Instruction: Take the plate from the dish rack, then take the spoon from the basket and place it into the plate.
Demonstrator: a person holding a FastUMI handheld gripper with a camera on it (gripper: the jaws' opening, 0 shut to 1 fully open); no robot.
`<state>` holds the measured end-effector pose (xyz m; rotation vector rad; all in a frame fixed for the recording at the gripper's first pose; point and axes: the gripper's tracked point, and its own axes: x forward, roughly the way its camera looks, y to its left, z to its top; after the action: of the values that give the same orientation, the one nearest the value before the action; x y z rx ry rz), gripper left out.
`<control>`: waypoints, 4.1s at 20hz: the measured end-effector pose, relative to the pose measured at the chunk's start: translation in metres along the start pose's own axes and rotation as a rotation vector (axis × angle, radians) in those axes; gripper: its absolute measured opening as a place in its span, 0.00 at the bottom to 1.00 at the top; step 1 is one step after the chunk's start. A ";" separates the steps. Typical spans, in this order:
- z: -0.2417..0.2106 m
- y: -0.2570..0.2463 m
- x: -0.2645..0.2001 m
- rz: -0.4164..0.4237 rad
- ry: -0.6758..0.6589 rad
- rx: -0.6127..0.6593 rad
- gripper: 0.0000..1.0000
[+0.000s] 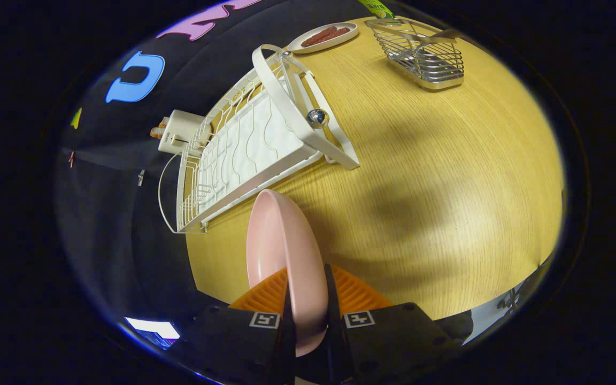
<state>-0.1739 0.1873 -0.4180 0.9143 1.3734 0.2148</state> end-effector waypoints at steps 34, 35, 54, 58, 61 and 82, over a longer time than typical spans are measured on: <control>0.220 -0.054 -0.202 -0.360 -0.633 -0.577 0.98; 0.226 -0.066 -0.196 -0.380 -0.616 -0.583 0.98; 0.240 -0.100 -0.135 -0.295 -0.438 -0.550 0.09; 0.245 -0.092 -0.164 -0.312 -0.449 -0.548 0.09; 0.248 -0.075 -0.194 -0.309 -0.486 -0.552 0.09; 0.048 0.129 -0.164 0.091 -0.258 -0.857 0.09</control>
<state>-0.1216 0.1487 -0.2139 0.2655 0.8605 0.6696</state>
